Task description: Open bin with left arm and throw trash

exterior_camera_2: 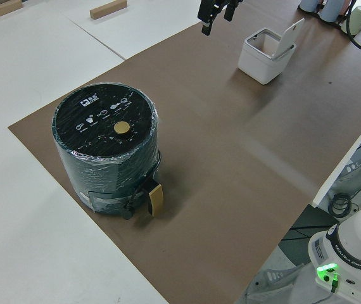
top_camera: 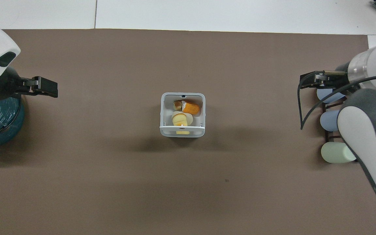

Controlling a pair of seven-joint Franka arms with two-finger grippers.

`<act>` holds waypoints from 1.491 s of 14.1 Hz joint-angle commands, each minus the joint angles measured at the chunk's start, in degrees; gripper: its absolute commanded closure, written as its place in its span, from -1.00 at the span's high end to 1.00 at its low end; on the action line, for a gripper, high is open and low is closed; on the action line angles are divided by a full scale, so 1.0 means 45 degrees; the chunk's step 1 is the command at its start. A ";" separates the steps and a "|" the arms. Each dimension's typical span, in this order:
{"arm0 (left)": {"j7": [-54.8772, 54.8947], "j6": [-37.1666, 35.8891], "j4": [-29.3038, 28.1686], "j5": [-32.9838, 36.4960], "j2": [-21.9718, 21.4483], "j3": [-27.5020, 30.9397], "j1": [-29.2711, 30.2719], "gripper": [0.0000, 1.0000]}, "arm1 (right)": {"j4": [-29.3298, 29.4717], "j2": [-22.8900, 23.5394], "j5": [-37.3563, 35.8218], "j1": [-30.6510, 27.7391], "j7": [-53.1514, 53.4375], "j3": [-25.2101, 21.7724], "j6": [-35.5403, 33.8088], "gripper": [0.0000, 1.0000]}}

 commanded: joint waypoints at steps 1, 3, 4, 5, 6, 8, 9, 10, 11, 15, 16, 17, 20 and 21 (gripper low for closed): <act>0.0073 0.0106 -0.0454 -0.0129 -0.0383 -0.0008 0.0088 1.00 | -0.0532 -0.0796 -0.0436 -0.0247 -0.0270 0.0189 -0.0690 1.00; 0.0092 0.0203 -0.0454 -0.0129 -0.0383 -0.0008 0.0068 1.00 | -0.0531 -0.1050 -0.0456 -0.0228 -0.0290 0.0208 -0.1334 1.00; 0.0112 0.0262 -0.0435 -0.0129 -0.0364 -0.0027 0.0068 1.00 | -0.0473 -0.1089 -0.0456 -0.0228 -0.0290 0.0208 -0.1589 1.00; 0.0112 0.0301 -0.0435 -0.0129 -0.0364 -0.0027 0.0049 1.00 | -0.0357 -0.1051 -0.0456 -0.0228 -0.0309 0.0208 -0.1650 1.00; 0.0131 0.0321 -0.0435 -0.0129 -0.0364 -0.0027 0.0049 1.00 | -0.0046 -0.0935 -0.0456 -0.0247 -0.0329 0.0208 -0.1863 1.00; 0.0131 0.0321 -0.0435 -0.0129 -0.0364 -0.0027 0.0049 1.00 | 0.0405 -0.0759 -0.0398 -0.0326 -0.0503 0.0208 -0.2467 1.00; 0.0131 0.0321 -0.0415 -0.0110 -0.0364 -0.0027 0.0068 1.00 | 0.0503 -0.0758 -0.0242 -0.0326 -0.0795 0.0208 -0.2819 1.00; 0.0131 0.0321 -0.0415 -0.0110 -0.0364 -0.0027 0.0049 1.00 | 0.0542 -0.0758 -0.0241 -0.0326 -0.1068 0.0208 -0.3035 1.00; 0.0131 0.0321 -0.0415 -0.0110 -0.0364 -0.0027 0.0049 1.00 | 0.0524 -0.0777 -0.0241 -0.0326 -0.1342 0.0208 -0.3192 1.00; 0.0131 0.0282 -0.0396 -0.0110 -0.0364 -0.0027 0.0068 1.00 | 0.0173 -0.0933 -0.0182 -0.0267 -0.1638 0.0208 -0.3252 1.00; 0.0131 0.0282 -0.0396 -0.0110 -0.0364 -0.0027 0.0068 1.00 | 0.0152 -0.0934 -0.0066 -0.0306 -0.1618 0.0189 -0.3232 1.00; 0.0131 0.0282 -0.0396 -0.0110 -0.0364 -0.0027 0.0068 1.00 | 0.0133 -0.0934 0.0012 -0.0500 -0.1618 0.0189 -0.3174 1.00; 0.0131 0.0282 -0.0396 -0.0090 -0.0364 -0.0027 0.0068 1.00 | 0.0113 -0.0934 0.0150 -0.0541 -0.1579 0.0189 -0.3057 1.00; 0.0131 0.0282 -0.0396 -0.0090 -0.0345 -0.0027 0.0068 1.00 | 0.0113 -0.0934 0.0150 -0.0521 -0.1560 0.0189 -0.3018 1.00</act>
